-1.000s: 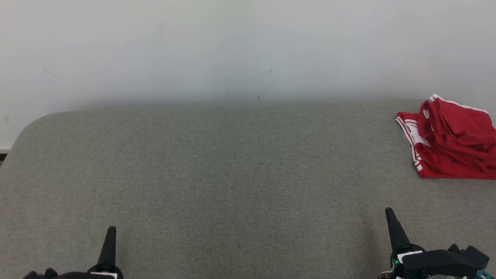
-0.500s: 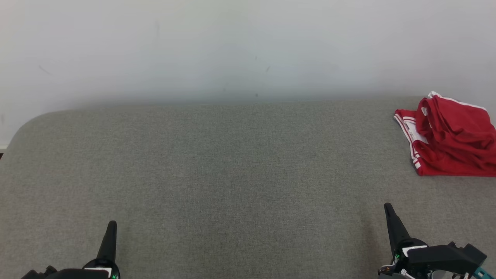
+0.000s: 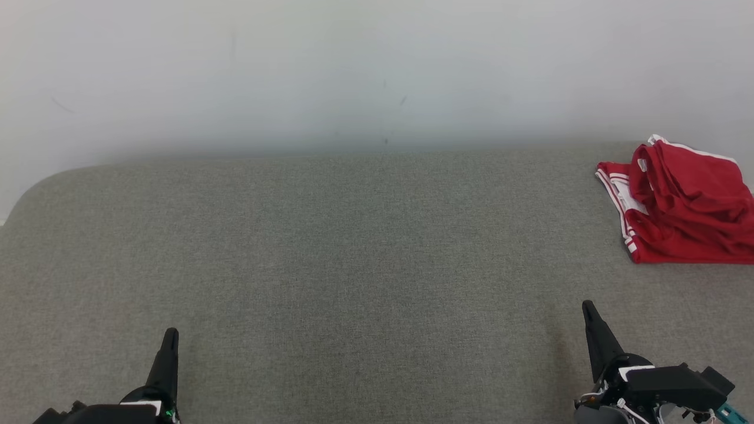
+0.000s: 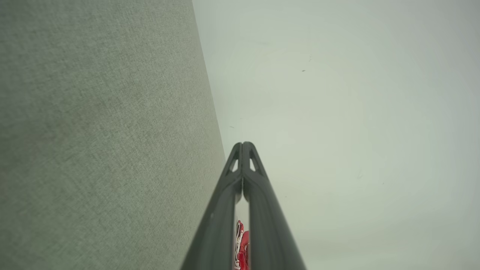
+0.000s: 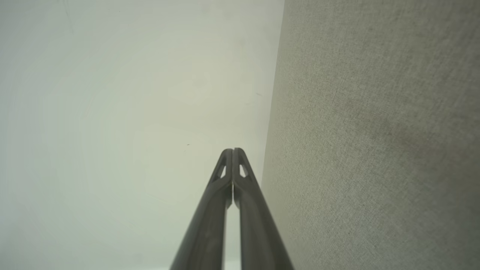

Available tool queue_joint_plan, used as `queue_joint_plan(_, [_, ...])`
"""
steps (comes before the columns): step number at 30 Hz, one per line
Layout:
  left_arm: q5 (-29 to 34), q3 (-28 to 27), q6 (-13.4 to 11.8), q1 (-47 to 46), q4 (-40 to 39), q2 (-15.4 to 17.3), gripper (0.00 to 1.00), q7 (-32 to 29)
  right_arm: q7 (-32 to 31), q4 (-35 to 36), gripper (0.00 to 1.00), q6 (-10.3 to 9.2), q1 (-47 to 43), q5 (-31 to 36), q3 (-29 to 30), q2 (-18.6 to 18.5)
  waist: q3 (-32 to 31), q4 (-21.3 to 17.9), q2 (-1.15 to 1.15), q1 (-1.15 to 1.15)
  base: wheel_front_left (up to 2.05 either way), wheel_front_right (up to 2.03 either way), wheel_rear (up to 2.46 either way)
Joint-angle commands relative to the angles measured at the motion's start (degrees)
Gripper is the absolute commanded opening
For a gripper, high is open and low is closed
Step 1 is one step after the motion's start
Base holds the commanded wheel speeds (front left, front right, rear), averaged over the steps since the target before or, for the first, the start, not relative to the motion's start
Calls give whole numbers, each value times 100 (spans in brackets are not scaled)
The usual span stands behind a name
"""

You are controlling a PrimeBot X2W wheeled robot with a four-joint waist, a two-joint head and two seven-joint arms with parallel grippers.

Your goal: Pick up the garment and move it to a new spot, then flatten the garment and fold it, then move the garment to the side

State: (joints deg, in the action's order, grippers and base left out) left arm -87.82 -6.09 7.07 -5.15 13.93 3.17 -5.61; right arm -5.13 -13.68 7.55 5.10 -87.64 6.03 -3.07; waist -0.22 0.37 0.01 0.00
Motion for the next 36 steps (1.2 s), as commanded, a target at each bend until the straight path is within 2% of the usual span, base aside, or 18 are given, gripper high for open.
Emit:
queue_joint_plan(1, [-108,-26,30,-102,4,-14,0,-23,-47,-3,0,-11,68,-150,13,-6,6,-5,-1,0,0,0,0])
queue_joint_plan(11, [-490,-62,50,-145,22,-41,0,-116,-144,-41,0,-12,139,-518,32,-1,40,-37,-1,0,0,0,0])
queue_joint_plan(36, [-472,-58,50,-140,19,-38,0,-109,-144,-39,0,-12,133,-481,42,9,40,-37,-1,0,0,0,0])
